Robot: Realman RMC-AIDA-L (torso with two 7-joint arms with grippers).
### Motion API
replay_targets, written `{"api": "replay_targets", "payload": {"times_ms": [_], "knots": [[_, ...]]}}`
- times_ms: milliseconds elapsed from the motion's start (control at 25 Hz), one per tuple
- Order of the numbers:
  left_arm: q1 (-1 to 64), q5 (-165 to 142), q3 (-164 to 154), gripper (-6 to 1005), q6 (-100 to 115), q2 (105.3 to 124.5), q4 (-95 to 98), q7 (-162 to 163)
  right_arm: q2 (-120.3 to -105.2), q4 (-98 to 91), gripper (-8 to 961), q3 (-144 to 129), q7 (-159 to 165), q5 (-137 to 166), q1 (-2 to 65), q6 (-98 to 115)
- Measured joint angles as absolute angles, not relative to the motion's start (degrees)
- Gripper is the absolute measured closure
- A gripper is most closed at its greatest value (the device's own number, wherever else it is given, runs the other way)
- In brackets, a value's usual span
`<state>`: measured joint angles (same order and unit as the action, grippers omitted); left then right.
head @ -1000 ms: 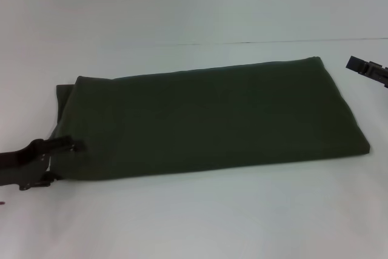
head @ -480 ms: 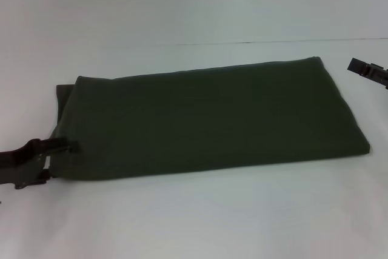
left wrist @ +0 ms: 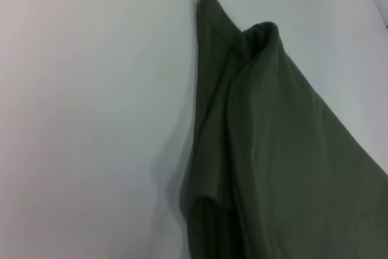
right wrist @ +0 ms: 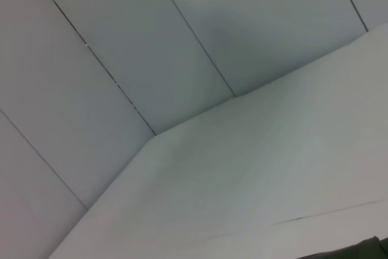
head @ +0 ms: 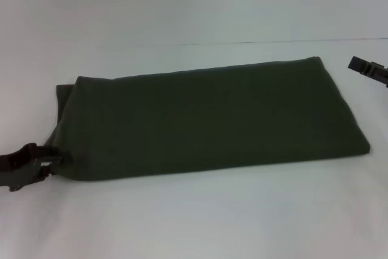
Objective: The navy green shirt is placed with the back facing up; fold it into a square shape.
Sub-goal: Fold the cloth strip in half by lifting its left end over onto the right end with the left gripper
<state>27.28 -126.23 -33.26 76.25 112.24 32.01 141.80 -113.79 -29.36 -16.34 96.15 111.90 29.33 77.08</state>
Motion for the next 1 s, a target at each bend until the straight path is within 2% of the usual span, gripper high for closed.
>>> {"api": "replay_targets", "payload": {"times_ms": [80, 200, 400, 640, 1000], "knots": [[27.3, -126.2, -33.6, 398, 76.2, 112.24, 31.9, 141.8, -113.76, -29.4, 48, -16.3, 96.2, 111.8, 29.3, 77.1], [27.3, -126.2, -34.0, 649, 75.9, 112.32, 31.9, 141.9, -113.69, -29.4, 48, -16.3, 96.2, 111.8, 29.2, 77.2], [27.2, -126.3, -34.0, 853, 75.8, 112.38, 31.9, 141.9, -113.73, -29.4, 49, -16.3, 96.2, 111.8, 29.0, 77.3], [26.6, -126.9, -33.8, 962, 75.8, 112.38, 32.2, 141.6, -113.97, -29.4, 49, -16.3, 96.2, 111.7, 28.8, 77.4], [23.1, -126.4, -28.2, 963, 76.1, 112.09, 33.8, 136.1, -114.8, -28.9, 49, -16.3, 95.9, 110.3, 28.8, 77.2]]}}
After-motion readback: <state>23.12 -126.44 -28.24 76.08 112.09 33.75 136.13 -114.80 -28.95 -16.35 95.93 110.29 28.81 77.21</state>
